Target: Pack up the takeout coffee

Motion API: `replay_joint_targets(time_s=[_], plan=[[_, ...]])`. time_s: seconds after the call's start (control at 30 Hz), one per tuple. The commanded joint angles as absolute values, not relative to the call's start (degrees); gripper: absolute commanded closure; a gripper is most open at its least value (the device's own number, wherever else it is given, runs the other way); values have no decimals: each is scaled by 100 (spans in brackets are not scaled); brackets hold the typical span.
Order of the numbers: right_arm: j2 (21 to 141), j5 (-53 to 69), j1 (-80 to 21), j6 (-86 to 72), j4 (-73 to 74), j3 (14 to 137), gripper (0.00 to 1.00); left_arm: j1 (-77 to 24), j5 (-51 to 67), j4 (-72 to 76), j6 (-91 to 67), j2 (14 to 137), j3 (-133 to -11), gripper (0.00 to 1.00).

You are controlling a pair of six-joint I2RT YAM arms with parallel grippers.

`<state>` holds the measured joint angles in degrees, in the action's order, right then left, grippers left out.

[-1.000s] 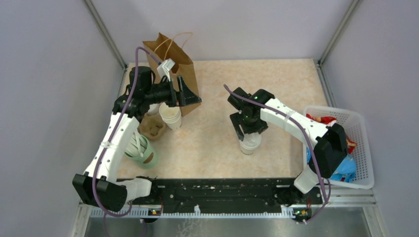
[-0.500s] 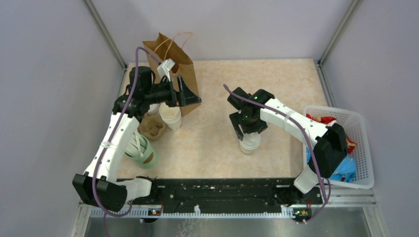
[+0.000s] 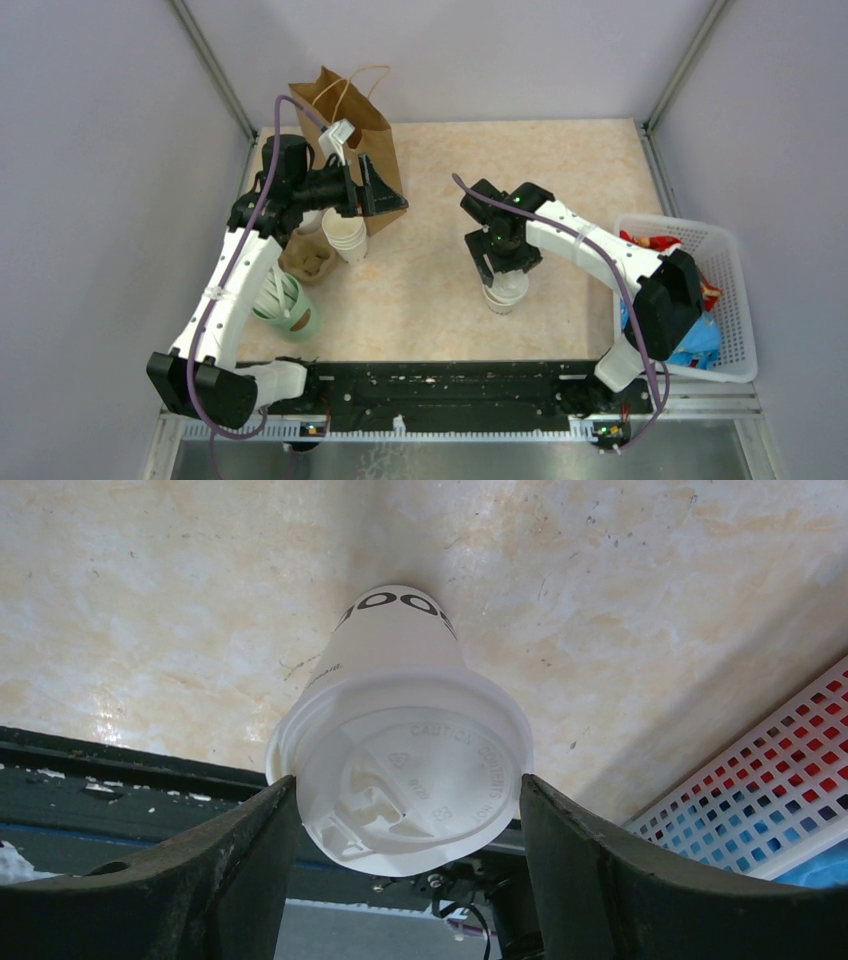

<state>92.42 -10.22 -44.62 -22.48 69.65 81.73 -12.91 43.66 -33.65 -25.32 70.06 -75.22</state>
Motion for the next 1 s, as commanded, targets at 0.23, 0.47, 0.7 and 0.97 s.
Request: replay_joint_targets(time_s=[0.23,0.47,0.7,0.97], plan=[[9096,-1037,-4517,-2248,7024,8380,27,-1283,4475,-3278,-2399,7049,-7655,2],[9079,-1130,-4599,-2291,7163,8459,26,-1283,4493,-3260,-2408,7077,-7663,2],[9038,-1260,-4632,-2329,7277,8625,25,-1283,4504,-3244,-2426,7075,-7662,2],[9067,-1262,-4632,-2311,7114,8444,24,-1283,4524,-3240,-2432,7065,-7655,1]])
